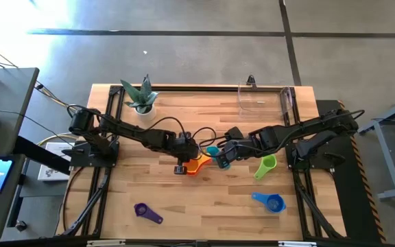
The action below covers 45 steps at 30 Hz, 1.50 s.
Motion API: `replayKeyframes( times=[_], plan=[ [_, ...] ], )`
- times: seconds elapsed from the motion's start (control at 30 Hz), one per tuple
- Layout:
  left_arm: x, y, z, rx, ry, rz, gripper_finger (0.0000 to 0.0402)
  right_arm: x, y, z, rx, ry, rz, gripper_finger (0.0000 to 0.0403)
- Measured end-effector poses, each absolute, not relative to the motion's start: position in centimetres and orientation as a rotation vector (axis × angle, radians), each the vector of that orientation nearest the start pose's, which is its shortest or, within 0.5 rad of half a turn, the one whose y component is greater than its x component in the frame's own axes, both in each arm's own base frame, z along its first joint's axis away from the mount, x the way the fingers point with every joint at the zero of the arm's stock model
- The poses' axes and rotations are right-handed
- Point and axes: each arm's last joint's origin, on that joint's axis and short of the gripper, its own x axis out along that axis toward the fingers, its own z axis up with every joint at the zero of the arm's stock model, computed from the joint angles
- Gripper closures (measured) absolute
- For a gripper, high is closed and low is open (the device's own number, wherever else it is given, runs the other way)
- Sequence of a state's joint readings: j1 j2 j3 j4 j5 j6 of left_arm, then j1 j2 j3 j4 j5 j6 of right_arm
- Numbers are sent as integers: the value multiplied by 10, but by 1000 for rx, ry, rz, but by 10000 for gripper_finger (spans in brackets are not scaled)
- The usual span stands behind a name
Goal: Nest measuring cups in basket
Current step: Remove the yellow measuring cup from the stacked measuring cups
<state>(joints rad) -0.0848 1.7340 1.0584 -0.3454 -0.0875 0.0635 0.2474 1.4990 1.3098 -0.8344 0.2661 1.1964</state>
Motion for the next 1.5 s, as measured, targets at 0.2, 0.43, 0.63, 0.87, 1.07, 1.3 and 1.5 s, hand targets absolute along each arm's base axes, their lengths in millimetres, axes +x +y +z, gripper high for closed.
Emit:
replayKeyframes(
  times=[0.2,0.43,0.63,0.87,1.07,1.3,1.5],
  plan=[
    [344,-28,183,161,1018,-25,390,295,67,298,835,833,-589,284],
    [346,-27,188,193,1018,-27,388,295,67,298,836,833,-589,284],
    [346,-28,188,136,1018,-55,388,295,67,298,835,833,-589,284],
    [347,-22,188,58,1019,-72,386,295,67,298,851,839,-586,284],
    [347,-16,188,-6,1019,-51,385,295,68,298,874,848,-580,284],
    [347,-14,188,-6,1019,-49,387,295,68,298,873,848,-580,284],
    [348,-14,188,-11,1012,-46,398,295,68,298,873,848,-580,284]
  ],
)
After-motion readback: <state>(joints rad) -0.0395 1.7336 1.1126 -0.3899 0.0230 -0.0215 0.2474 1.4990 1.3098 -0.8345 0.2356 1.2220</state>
